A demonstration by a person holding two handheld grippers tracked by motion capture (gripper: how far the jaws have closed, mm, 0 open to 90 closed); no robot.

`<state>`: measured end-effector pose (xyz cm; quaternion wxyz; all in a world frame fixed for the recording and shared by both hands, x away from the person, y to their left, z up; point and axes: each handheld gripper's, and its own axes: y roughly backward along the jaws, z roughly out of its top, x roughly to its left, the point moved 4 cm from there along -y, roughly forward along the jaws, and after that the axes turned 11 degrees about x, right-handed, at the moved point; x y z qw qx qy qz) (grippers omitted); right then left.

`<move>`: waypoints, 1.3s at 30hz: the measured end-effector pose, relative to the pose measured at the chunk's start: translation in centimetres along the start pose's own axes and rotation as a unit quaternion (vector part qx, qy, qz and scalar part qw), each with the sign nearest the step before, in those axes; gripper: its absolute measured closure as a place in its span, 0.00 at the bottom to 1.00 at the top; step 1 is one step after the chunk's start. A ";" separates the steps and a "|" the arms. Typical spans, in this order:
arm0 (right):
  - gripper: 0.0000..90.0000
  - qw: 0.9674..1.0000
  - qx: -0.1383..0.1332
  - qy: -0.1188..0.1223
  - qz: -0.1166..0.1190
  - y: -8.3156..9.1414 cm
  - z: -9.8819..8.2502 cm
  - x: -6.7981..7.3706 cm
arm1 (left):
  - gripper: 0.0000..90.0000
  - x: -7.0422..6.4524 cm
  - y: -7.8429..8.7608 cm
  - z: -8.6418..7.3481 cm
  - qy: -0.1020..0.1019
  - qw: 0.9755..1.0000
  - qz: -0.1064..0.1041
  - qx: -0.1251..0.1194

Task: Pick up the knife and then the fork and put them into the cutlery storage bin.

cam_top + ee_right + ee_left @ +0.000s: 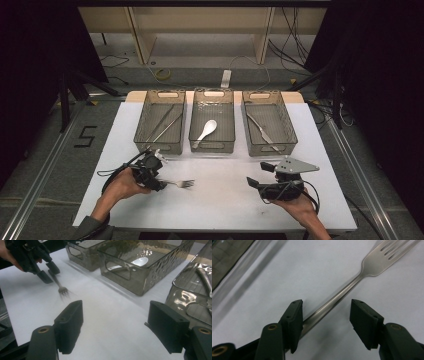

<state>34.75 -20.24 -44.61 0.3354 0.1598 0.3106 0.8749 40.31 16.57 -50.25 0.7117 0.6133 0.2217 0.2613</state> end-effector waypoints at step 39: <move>0.33 0.999 0.027 0.018 0.013 -0.4 -0.3 0.5 | 0.92 -0.8 0.1 0.0 -0.055 0.998 -0.028 0.008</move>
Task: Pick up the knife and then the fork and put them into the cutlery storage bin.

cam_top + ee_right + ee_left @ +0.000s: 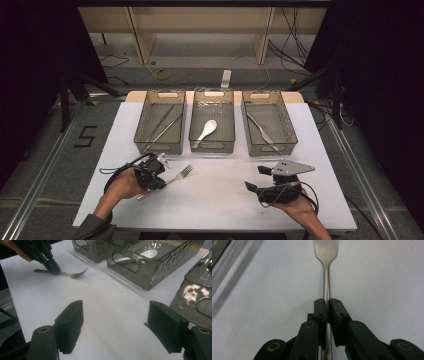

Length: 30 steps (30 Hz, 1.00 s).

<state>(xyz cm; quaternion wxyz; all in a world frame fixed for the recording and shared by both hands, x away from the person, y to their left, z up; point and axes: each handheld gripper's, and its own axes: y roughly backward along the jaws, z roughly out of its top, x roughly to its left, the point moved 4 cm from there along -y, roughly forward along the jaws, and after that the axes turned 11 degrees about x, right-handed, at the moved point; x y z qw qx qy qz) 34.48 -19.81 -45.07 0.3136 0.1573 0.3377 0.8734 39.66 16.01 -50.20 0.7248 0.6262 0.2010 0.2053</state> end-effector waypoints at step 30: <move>0.33 0.987 0.021 0.160 0.027 -3.4 2.5 7.2 | 0.93 -5.4 2.8 4.8 -0.042 0.996 -0.073 -0.035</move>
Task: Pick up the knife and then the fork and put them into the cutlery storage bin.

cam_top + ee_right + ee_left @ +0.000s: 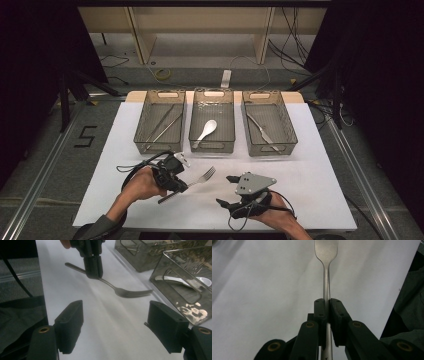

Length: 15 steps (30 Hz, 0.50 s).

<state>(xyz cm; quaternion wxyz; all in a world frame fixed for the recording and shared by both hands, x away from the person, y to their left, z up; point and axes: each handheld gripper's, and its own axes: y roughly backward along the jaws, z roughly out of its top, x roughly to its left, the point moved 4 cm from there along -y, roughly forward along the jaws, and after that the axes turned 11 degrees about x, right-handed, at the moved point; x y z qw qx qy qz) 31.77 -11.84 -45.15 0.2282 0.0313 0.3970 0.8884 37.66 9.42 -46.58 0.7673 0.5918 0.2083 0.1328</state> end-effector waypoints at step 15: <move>0.37 0.998 0.029 0.042 -0.024 -1.8 0.6 0.1 | 0.93 -1.4 -0.5 2.6 -0.030 0.999 -0.004 0.027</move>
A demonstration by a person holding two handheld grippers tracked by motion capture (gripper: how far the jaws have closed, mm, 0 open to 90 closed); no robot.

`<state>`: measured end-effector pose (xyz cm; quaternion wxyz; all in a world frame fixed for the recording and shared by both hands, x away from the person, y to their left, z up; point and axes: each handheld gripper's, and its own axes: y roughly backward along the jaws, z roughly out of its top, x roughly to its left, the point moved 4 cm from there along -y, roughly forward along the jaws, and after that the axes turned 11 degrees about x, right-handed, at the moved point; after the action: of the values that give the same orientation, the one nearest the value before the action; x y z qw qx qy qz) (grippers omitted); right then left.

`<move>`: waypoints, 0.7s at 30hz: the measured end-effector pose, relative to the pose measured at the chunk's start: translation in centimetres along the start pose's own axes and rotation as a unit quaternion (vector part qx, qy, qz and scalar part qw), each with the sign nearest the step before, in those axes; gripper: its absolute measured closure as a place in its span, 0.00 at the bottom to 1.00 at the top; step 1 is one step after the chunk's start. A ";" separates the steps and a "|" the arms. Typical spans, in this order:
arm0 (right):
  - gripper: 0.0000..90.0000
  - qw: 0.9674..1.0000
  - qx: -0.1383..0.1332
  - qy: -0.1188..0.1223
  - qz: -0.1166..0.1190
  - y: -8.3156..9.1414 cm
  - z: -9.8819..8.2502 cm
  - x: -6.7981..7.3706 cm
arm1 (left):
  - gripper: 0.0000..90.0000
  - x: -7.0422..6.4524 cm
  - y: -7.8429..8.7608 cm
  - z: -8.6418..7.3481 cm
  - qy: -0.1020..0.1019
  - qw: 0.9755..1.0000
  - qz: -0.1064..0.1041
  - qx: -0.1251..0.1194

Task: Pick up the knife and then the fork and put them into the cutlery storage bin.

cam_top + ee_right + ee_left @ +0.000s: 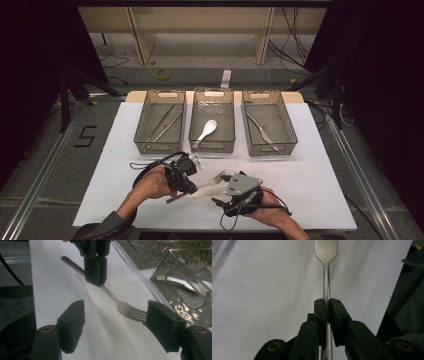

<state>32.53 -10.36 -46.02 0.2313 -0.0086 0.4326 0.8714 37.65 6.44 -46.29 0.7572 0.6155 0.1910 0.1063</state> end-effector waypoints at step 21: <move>0.54 0.997 0.041 0.065 -0.019 -2.4 -0.1 0.1 | 0.92 -1.5 -0.1 2.0 -0.031 0.999 -0.019 0.024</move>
<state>33.39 -9.18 -47.92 0.2189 -0.0639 0.4816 0.8462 37.12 4.08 -45.84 0.7495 0.6331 0.1814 0.0677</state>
